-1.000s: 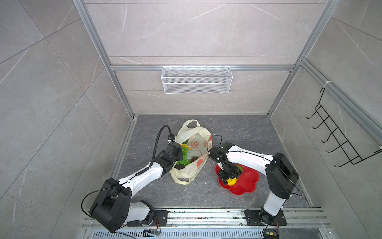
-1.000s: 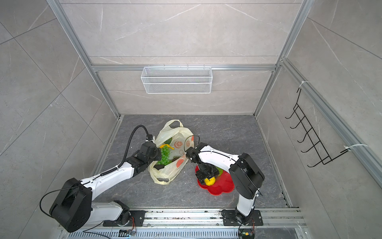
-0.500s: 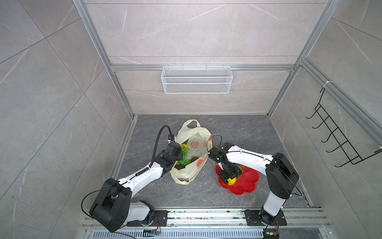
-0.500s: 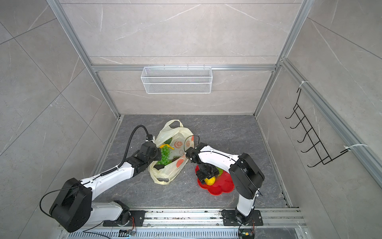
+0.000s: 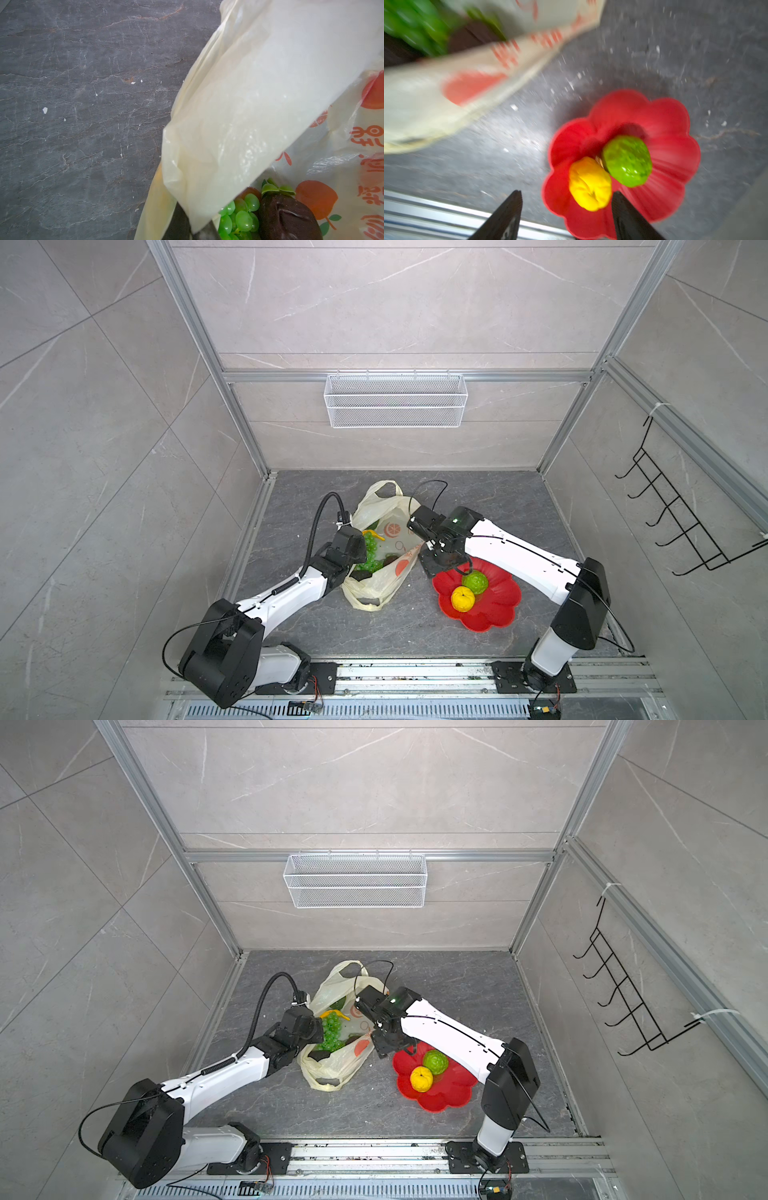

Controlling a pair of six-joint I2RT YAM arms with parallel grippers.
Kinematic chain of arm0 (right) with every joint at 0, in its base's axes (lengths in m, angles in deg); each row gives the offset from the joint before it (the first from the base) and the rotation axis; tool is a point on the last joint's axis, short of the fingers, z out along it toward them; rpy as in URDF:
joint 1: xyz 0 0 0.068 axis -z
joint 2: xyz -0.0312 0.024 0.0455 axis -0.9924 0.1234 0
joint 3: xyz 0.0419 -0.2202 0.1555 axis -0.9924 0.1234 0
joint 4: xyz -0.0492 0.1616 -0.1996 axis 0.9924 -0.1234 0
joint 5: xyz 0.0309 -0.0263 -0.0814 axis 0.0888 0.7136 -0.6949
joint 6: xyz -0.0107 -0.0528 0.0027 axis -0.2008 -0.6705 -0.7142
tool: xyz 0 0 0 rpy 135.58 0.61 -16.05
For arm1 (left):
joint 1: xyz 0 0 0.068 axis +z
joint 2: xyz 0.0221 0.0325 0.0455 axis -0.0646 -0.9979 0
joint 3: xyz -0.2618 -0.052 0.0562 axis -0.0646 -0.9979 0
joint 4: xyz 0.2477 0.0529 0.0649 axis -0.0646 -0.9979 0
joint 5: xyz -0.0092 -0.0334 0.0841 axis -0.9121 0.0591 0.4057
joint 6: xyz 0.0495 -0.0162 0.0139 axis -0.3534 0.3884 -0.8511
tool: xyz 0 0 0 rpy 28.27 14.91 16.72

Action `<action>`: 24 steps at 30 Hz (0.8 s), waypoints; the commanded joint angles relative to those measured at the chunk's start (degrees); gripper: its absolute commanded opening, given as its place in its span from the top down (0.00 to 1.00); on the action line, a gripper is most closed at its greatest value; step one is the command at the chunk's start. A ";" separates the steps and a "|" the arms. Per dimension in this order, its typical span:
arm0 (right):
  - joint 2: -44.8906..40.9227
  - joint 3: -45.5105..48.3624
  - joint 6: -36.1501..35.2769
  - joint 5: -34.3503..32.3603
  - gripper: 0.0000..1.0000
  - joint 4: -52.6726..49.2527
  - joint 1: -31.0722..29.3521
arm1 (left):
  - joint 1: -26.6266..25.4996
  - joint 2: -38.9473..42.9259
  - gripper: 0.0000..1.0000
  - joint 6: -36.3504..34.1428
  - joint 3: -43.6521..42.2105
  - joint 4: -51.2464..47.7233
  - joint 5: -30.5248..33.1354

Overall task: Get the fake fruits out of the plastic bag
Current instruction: 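Move the right gripper back into the bag toward the avocado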

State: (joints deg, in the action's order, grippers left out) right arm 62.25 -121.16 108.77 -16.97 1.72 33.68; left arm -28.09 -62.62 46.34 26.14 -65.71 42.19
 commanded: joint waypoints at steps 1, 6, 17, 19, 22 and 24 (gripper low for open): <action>1.63 -1.46 6.47 0.28 0.30 12.70 -0.99 | 0.87 1.83 0.96 1.04 -0.15 2.19 0.60; 6.29 -0.88 10.77 0.52 0.30 28.09 -1.20 | 4.75 1.11 0.96 3.33 -1.18 3.09 -2.55; 22.29 -7.48 16.73 -1.52 0.34 45.48 -0.65 | 8.40 -1.39 0.96 5.06 -0.32 2.43 -7.24; 24.50 -8.93 17.43 -2.09 0.35 46.20 -0.24 | 8.59 -2.05 0.96 5.27 -0.06 2.20 -7.74; 27.30 -10.52 17.73 -1.99 0.35 47.85 0.48 | 8.76 -2.49 0.96 5.48 0.01 2.24 -8.44; 28.80 -10.82 17.53 -2.21 0.36 49.60 0.97 | 8.93 -2.90 0.96 5.56 -0.02 2.46 -8.77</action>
State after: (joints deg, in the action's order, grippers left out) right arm 88.85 -130.14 125.05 -17.67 47.31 33.85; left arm -19.65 -64.93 50.84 24.87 -64.48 34.54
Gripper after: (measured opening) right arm 0.647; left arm 0.043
